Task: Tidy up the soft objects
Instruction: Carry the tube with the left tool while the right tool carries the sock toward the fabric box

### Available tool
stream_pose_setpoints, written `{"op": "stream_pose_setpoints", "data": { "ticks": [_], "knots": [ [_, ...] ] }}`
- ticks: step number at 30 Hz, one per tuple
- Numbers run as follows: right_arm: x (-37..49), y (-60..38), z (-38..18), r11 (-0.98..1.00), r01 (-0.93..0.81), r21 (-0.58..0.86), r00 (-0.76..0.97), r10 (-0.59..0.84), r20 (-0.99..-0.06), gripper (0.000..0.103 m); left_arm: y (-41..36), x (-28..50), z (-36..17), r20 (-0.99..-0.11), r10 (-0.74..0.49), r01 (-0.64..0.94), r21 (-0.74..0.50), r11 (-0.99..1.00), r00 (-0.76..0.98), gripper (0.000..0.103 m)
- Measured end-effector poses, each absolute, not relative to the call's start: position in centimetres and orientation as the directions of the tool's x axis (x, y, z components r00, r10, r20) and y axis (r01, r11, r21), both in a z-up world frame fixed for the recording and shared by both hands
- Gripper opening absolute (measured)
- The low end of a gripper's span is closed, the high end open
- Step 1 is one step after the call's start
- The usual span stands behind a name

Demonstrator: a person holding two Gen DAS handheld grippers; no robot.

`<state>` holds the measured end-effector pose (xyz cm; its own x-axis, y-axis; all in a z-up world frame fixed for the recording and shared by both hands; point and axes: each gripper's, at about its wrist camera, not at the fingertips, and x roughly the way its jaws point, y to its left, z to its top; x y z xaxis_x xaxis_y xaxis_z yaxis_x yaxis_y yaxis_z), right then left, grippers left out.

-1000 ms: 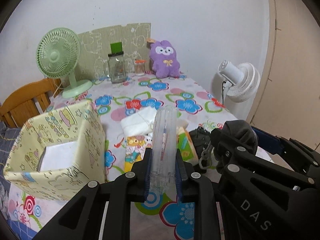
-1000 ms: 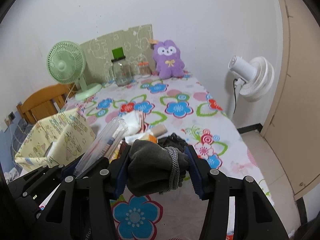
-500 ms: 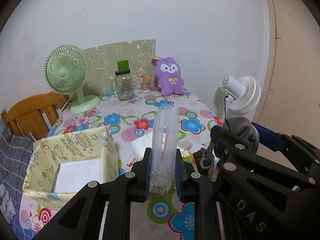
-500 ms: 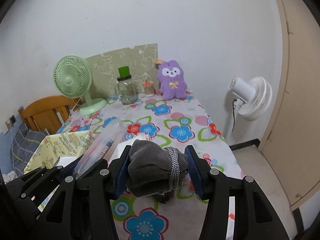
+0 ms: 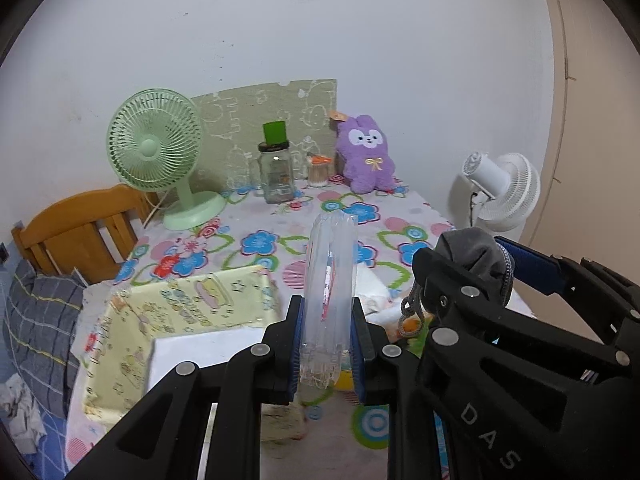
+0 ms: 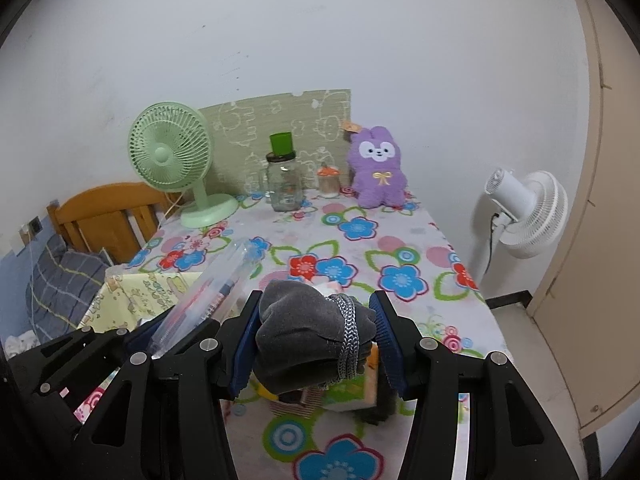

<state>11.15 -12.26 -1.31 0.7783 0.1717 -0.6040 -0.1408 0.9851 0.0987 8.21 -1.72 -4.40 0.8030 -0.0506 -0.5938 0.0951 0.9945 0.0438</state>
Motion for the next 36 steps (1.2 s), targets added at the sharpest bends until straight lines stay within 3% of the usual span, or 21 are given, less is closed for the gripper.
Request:
{"op": "stream_pose_setpoints", "data": {
  "ticks": [19,36],
  "knots": [
    [14.3,-3.7,-1.4,0.948,-0.304,0.097,0.725,0.296,-0.621,0.056,5.8,9.6,-4.6,-0.614,0.046,-0.019,0.05,0.999,0.788,0.02],
    [17.0,1.8,-4.6,0.93,-0.354,0.095,0.66,0.321,-0.679,0.056,10.7,12.0,-8.0,-0.675,0.098,-0.072,0.067,0.995,0.731,0.024]
  ]
}}
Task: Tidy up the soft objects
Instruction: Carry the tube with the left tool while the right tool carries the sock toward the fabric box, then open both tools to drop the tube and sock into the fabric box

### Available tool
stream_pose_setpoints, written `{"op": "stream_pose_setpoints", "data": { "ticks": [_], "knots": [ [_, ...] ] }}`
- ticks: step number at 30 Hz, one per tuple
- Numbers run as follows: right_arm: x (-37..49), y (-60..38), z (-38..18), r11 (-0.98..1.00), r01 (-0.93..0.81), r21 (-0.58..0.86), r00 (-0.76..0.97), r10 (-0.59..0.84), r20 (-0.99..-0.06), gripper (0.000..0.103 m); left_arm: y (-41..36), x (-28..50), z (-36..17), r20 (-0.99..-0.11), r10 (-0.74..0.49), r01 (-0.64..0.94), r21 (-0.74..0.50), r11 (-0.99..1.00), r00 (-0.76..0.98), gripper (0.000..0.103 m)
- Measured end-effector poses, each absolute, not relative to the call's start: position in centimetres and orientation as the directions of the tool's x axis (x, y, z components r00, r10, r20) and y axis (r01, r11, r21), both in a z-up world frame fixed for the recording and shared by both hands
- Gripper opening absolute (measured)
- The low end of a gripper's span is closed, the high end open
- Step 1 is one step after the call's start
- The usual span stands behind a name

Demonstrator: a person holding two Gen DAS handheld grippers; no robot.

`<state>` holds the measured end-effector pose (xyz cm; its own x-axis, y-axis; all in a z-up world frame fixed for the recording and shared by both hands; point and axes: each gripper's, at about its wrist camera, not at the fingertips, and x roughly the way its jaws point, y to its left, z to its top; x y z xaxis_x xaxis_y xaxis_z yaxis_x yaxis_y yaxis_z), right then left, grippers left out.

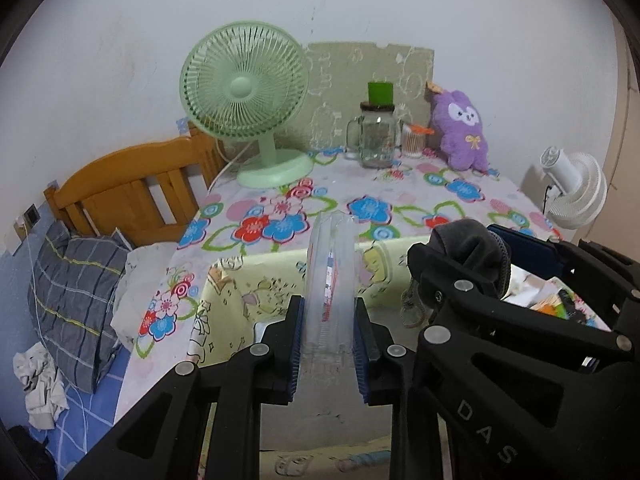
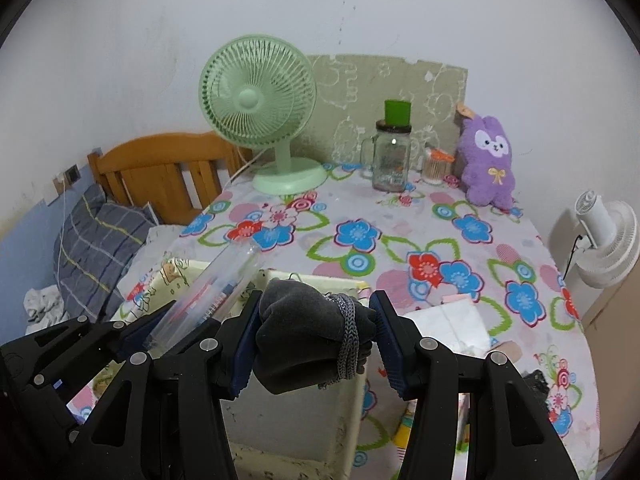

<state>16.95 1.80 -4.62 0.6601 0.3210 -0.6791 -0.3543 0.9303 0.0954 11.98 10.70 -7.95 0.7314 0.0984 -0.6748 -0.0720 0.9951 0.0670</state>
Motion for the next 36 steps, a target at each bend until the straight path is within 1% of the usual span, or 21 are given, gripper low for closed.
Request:
{"op": "stream_pose_setpoints", "data": {
  "ticks": [2,5,8,9,10,11,12,15,19,22,24,28,30,33,36],
  "knots": [
    [17.4,2.3,-5.4,0.929,-0.356,0.096,0.645,0.319,-0.694,0.056,11.2,12.3,-8.6,-0.688,0.098,-0.075,0.064,0.995,0.719,0.026],
    [17.9,2.8,-6.2,0.93,-0.355,0.095,0.631,0.313,-0.709,0.056,11.9,12.8,-9.5,-0.709,0.096,-0.079,0.057,0.995,0.698,0.032],
    [18.5,3.1,-6.9,0.932,-0.348,0.099,0.617,0.308,-0.724,0.056,12.5,13.3,-10.2,-0.725,0.098,-0.09,0.05,0.995,0.681,0.041],
    [18.7,3.2,-7.2,0.933,-0.345,0.101,0.612,0.305,-0.729,0.056,12.7,13.5,-10.4,-0.729,0.1,-0.092,0.051,0.994,0.677,0.044],
    [18.8,3.2,-7.4,0.933,-0.344,0.104,0.608,0.306,-0.732,0.056,12.8,13.6,-10.6,-0.732,0.102,-0.093,0.053,0.994,0.673,0.052],
    [18.9,3.2,-7.6,0.932,-0.344,0.109,0.603,0.308,-0.736,0.056,12.9,13.7,-10.8,-0.736,0.106,-0.094,0.057,0.994,0.669,0.056],
    [19.0,3.2,-7.8,0.931,-0.347,0.114,0.597,0.313,-0.739,0.056,12.9,13.8,-10.9,-0.736,0.111,-0.096,0.063,0.993,0.668,0.064],
    [19.1,3.4,-8.0,0.928,-0.355,0.111,0.587,0.314,-0.747,0.057,12.7,14.0,-11.2,-0.721,0.15,-0.107,0.105,0.989,0.677,0.074],
    [19.2,3.5,-8.2,0.927,-0.359,0.109,0.578,0.312,-0.754,0.059,12.7,14.2,-11.3,-0.719,0.157,-0.094,0.128,0.987,0.677,0.081],
    [19.1,3.4,-8.2,0.926,-0.36,0.118,0.573,0.319,-0.755,0.062,12.7,14.2,-11.4,-0.722,0.17,-0.103,0.137,0.985,0.671,0.081],
    [19.0,3.4,-8.2,0.923,-0.365,0.125,0.567,0.327,-0.756,0.066,12.6,14.1,-11.3,-0.722,0.17,-0.104,0.135,0.985,0.671,0.081],
    [18.6,3.1,-7.5,0.92,-0.367,0.134,0.576,0.338,-0.744,0.07,12.2,13.5,-10.5,-0.72,0.136,-0.089,0.104,0.991,0.681,0.084],
    [18.4,2.8,-7.0,0.924,-0.36,0.126,0.59,0.33,-0.737,0.082,12.0,13.3,-10.0,-0.716,0.131,-0.084,0.101,0.991,0.686,0.085],
    [17.7,2.1,-6.0,0.932,-0.349,0.1,0.63,0.313,-0.711,0.085,11.5,13.0,-9.3,-0.717,0.126,-0.084,0.094,0.992,0.686,0.093],
    [17.1,1.7,-5.2,0.934,-0.352,0.06,0.658,0.293,-0.694,0.091,10.9,12.7,-8.6,-0.708,0.111,-0.078,0.079,0.994,0.697,0.093]
  ]
}}
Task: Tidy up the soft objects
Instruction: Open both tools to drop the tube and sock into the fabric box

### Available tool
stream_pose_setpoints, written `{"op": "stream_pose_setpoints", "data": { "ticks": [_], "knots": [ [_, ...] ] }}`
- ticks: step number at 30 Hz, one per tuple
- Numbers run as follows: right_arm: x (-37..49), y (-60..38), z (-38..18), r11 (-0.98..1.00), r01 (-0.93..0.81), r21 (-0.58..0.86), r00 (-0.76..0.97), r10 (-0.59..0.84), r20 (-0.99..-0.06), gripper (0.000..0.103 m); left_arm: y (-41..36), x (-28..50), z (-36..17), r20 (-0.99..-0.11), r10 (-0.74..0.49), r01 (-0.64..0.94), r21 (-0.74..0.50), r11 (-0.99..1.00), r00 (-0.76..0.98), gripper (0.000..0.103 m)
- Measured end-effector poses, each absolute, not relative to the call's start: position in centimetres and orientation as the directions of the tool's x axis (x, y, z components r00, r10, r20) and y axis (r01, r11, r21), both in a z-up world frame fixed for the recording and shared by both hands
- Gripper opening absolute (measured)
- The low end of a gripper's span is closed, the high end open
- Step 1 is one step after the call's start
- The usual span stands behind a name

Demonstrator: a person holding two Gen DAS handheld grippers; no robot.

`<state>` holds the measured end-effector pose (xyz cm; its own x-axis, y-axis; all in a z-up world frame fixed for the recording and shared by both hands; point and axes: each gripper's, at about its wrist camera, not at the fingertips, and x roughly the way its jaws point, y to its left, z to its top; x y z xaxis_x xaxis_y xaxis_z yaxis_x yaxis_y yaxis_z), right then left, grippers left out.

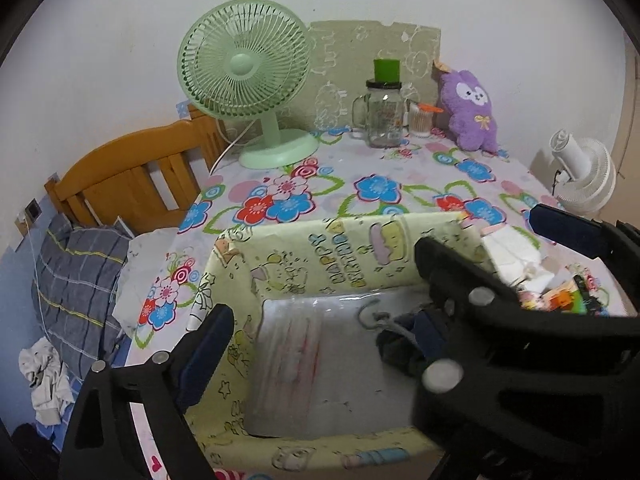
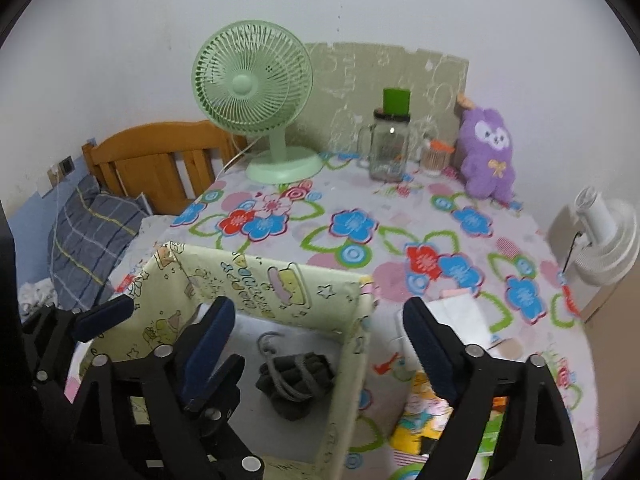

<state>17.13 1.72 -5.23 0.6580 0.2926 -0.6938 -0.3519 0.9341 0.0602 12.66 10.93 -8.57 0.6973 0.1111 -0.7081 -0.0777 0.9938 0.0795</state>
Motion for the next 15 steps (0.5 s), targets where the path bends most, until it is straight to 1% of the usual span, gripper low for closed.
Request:
{"op": "stream_pose_setpoints", "data": {
  "ticks": [4,6,7,15],
  "knots": [
    [16.6,1.0,-4.4,0.936,-0.35,0.043,0.674,0.283,-0.683,0.092,10.2,12.2,-7.7,-0.693,0.105,-0.074,0.074,0.994,0.713,0.095],
    [16.3,0.6,-4.1,0.94,-0.34,0.039,0.686,0.276,-0.674,0.096,9.8,11.9,-7.2,-0.688,0.107,-0.074,0.077,0.994,0.718,0.095],
    [16.1,0.3,-3.8,0.943,-0.332,0.037,0.694,0.27,-0.668,0.097,9.5,11.8,-7.0,-0.686,0.111,-0.076,0.081,0.994,0.719,0.095],
    [14.8,-1.8,-2.4,0.951,-0.304,0.054,0.719,0.266,-0.643,0.098,7.8,10.4,-5.6,-0.655,0.1,-0.058,0.085,0.995,0.749,0.095]
  ]
}}
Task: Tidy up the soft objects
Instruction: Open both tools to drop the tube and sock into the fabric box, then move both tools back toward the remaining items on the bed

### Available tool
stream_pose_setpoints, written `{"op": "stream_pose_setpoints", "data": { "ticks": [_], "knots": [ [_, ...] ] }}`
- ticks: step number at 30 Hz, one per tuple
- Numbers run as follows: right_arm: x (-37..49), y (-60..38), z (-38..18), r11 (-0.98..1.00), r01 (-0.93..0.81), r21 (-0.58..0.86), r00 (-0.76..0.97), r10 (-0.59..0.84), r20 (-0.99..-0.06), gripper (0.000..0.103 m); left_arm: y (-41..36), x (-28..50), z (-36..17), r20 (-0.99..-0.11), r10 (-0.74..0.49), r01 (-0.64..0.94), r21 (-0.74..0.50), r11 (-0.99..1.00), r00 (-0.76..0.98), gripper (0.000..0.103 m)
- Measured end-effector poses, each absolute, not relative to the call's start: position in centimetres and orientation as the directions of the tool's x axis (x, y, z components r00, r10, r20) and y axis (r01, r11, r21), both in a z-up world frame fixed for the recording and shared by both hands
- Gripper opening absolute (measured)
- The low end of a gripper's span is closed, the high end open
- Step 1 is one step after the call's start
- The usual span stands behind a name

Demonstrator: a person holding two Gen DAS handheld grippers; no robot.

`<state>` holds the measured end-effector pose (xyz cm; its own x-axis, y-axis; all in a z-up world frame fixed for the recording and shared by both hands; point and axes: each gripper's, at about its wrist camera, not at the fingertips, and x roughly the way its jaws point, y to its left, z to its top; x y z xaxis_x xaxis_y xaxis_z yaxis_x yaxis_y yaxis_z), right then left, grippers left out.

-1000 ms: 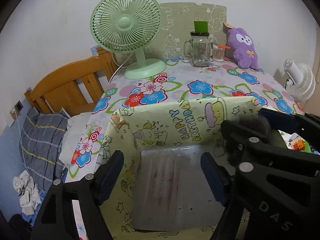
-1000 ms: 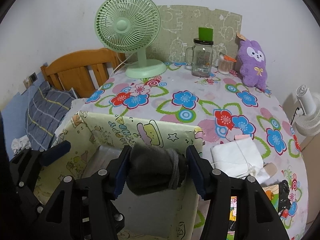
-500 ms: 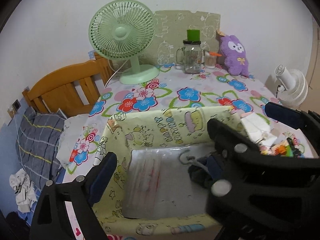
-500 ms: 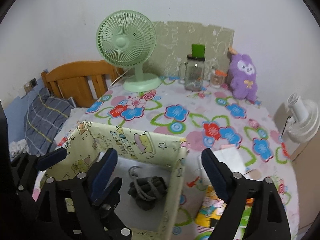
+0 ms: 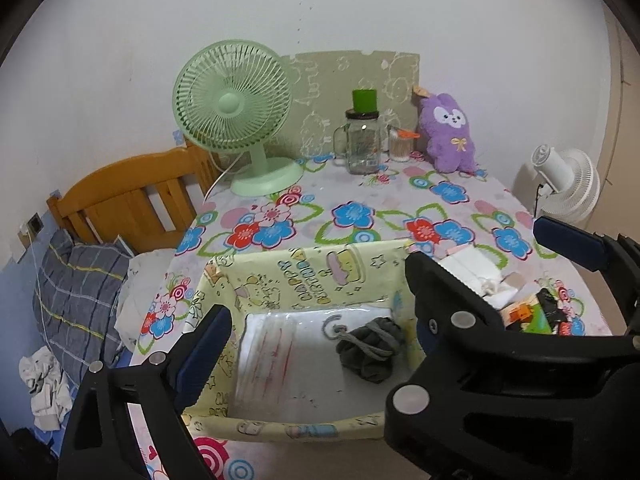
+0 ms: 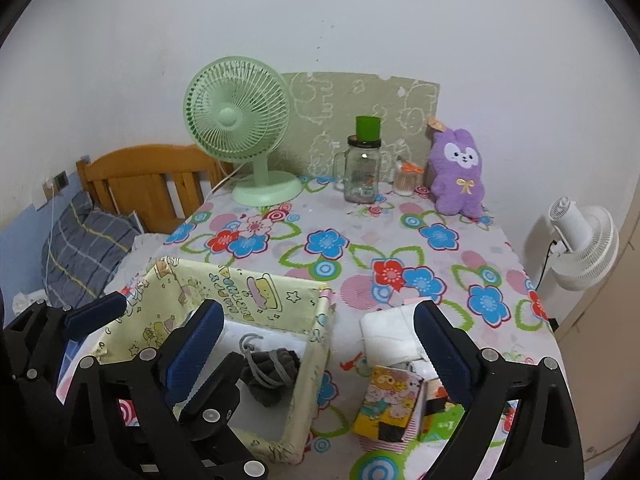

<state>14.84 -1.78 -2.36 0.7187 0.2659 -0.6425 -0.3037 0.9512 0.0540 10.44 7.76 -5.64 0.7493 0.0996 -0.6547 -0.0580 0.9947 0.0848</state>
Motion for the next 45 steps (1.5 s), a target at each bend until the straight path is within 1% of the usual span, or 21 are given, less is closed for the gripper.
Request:
{"op": "stream_pose_setpoints", "data": {
  "ticks": [6,15,20,25,37,40,45],
  "knots": [
    [13.7,-3.5,-1.5,0.958,-0.281,0.057,0.741,0.255,-0.621,0.1,6.1,9.5,-4.8,-0.636,0.08,-0.038,0.08,0.996,0.768,0.095],
    [12.3,-6.7,-0.6,0.965,-0.255,0.061,0.761,0.239,-0.603,0.101,3.1,8.4,-4.1,-0.612,0.03,0.011,0.063,0.998,0.79,0.095],
    [11.9,-8.3,0.0,0.968,-0.249,0.033,0.777,0.22,-0.589,0.101,1.6,8.2,-3.7,-0.605,0.014,0.022,0.052,0.998,0.796,0.095],
    [11.6,-10.1,0.2,0.971,-0.237,0.041,0.78,0.216,-0.588,0.101,-0.1,8.0,-3.4,-0.599,0.003,0.036,0.053,0.998,0.801,0.095],
    [11.3,-14.3,-0.2,0.978,-0.205,0.032,0.788,0.184,-0.587,0.101,-4.2,8.0,-3.9,-0.598,-0.038,0.077,0.04,0.996,0.801,0.095],
    [11.4,-15.3,-0.5,0.98,-0.196,0.024,0.792,0.172,-0.586,0.101,-5.2,8.5,-4.3,-0.614,-0.064,0.095,0.018,0.995,0.787,0.095],
    [11.8,-16.8,-1.2,0.984,-0.179,0.018,0.792,0.155,-0.59,0.101,-6.5,8.8,-5.1,-0.613,-0.083,0.105,0.001,0.994,0.785,0.095]
  ]
}}
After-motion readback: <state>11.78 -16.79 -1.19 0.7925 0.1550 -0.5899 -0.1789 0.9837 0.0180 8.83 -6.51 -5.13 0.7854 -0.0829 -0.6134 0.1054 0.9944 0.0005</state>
